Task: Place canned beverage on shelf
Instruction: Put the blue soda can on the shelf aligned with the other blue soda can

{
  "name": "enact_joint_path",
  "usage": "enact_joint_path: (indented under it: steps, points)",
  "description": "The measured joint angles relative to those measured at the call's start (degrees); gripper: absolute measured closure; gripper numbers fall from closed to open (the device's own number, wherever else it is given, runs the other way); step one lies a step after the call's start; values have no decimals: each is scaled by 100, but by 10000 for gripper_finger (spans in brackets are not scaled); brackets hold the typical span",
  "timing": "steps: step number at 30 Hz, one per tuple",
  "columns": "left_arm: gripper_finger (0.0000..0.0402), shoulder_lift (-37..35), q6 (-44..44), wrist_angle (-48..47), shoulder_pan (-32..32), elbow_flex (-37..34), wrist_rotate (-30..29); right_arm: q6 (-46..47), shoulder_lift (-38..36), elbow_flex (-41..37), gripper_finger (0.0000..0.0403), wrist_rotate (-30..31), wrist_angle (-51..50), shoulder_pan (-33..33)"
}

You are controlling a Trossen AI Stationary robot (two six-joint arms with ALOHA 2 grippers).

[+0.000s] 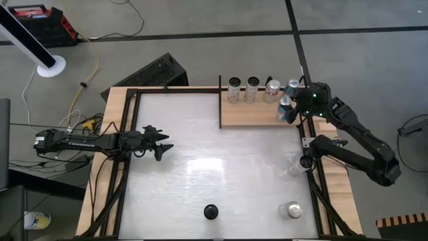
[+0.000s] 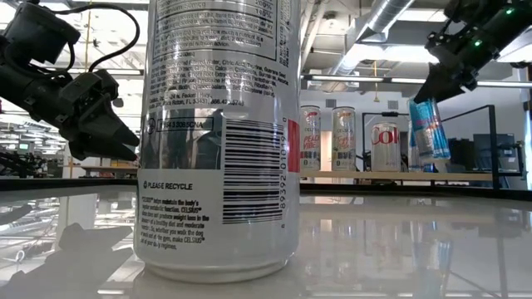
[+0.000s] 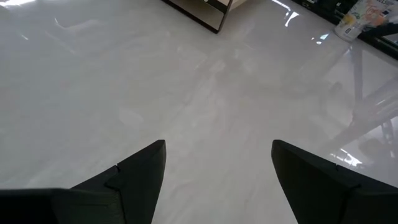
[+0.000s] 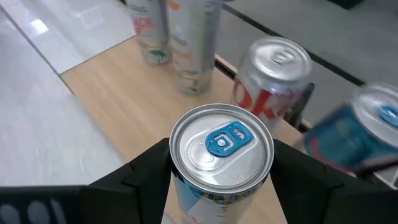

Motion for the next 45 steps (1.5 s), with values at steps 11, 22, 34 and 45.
enact_joint_path:
  steps: [11,22,34,45]
  points:
    - [125,1,15,-1,0,0,3,-67,86,-278,142,-148,804,239]
    - [125,0,11,0,0,0,5,-97,59,-269,142,-146,732,226]
    - [125,1,107,-2,0,0,16,-195,139,-308,142,-135,692,226]
    - [125,2,85,-2,0,0,20,-397,144,-308,142,-111,638,226]
